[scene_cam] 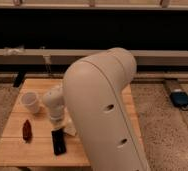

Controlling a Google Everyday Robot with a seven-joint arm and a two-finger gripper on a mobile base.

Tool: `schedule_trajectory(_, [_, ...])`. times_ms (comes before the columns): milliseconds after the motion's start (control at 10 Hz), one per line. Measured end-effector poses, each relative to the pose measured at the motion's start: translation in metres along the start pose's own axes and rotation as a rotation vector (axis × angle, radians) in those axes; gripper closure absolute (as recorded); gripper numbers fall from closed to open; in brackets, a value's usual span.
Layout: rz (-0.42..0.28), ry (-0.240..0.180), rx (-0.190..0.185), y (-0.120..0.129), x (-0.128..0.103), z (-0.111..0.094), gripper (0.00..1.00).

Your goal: Push the eraser across the table

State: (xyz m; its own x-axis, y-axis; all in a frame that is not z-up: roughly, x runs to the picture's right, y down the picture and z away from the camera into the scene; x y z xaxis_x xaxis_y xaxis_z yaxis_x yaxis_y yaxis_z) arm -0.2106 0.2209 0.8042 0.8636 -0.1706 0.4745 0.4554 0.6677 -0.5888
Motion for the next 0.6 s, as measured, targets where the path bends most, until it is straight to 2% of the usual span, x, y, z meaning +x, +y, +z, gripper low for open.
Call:
schedule_trajectory(400, [-0.063,-0.110,0.051,-0.007,-0.020,-0.025,0.41])
schedule_trajectory(500, [-0.084,-0.131,0.059,-0.012,-0.028,-0.028,0.34])
schedule_trajectory(600, [-0.091,-0.136,0.060,-0.014,-0.032,-0.029,0.33])
